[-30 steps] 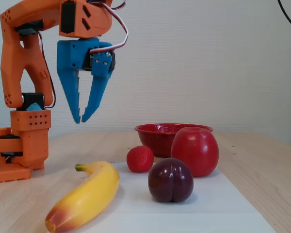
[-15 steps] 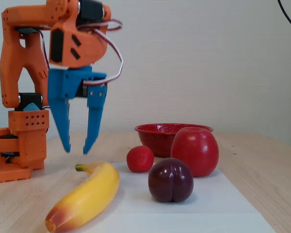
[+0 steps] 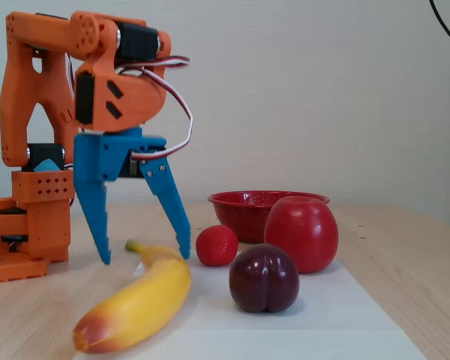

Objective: Grasp the banana and put it in the red bowl

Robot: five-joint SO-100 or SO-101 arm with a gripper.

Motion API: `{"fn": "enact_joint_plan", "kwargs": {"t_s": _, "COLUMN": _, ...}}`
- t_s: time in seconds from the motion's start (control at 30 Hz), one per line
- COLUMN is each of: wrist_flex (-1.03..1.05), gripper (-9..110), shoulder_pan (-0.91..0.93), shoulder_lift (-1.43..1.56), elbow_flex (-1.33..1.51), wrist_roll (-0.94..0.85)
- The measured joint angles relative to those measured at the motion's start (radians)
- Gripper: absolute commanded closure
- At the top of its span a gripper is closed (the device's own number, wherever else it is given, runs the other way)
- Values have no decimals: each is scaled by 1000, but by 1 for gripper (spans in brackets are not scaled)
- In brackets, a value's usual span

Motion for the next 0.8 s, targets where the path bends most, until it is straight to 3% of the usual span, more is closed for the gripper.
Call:
{"fn": "enact_joint_plan", "kwargs": {"t_s": 0.5, "wrist_flex": -212, "gripper": 47, "shoulder_pan": -15, "shoulder_lift": 0, "elbow_flex": 175, "wrist_roll": 41}}
{"fn": "enact_joint_plan", "kwargs": {"t_s": 0.8, "wrist_flex": -330, "gripper": 49, "shoulder_pan": -14, "shoulder_lift": 0, "elbow_flex": 244, "wrist_roll": 41}}
